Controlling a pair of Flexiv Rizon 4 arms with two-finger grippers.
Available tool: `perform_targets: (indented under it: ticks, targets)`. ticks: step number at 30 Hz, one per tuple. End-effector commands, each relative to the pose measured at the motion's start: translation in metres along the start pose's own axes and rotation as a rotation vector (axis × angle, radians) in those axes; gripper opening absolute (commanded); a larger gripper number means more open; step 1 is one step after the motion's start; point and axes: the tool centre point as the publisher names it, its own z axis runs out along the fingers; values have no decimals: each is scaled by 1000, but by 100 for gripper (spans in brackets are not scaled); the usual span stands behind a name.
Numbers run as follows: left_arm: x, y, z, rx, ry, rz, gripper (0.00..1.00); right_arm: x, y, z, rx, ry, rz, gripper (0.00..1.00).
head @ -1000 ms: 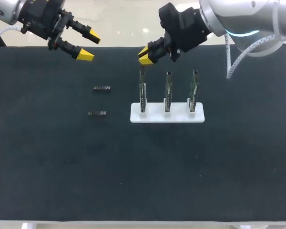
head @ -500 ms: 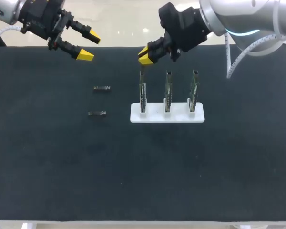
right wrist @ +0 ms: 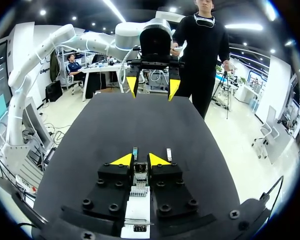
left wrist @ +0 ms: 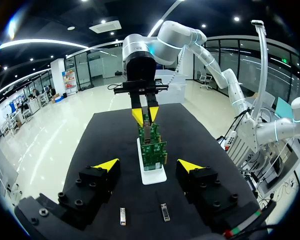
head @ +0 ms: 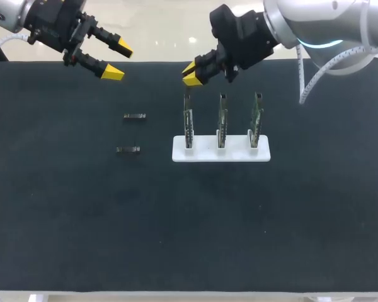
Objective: Pick up the optical module with the left hand, and insert it into the network port with the right hand.
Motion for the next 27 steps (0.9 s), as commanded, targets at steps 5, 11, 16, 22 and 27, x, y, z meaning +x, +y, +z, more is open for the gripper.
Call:
perform_targets:
  ticks: [5,11,16,22,27]
  targets:
    - [0,1,0,3,3,-1,100,0,0,-2,-3,7,5,0]
    - [0,1,0,3,3,-1,100,3,0,0,-2,2,2,0]
    - [0,1,0,3,3,-1,100,4,0,1,4,-1,-1,0]
    - [0,1,0,3,3,-1,100,4,-1,2,8,2,-3,0]
    - [0,1,0,3,3,-1,100,4,-2,3,10,0,4,0]
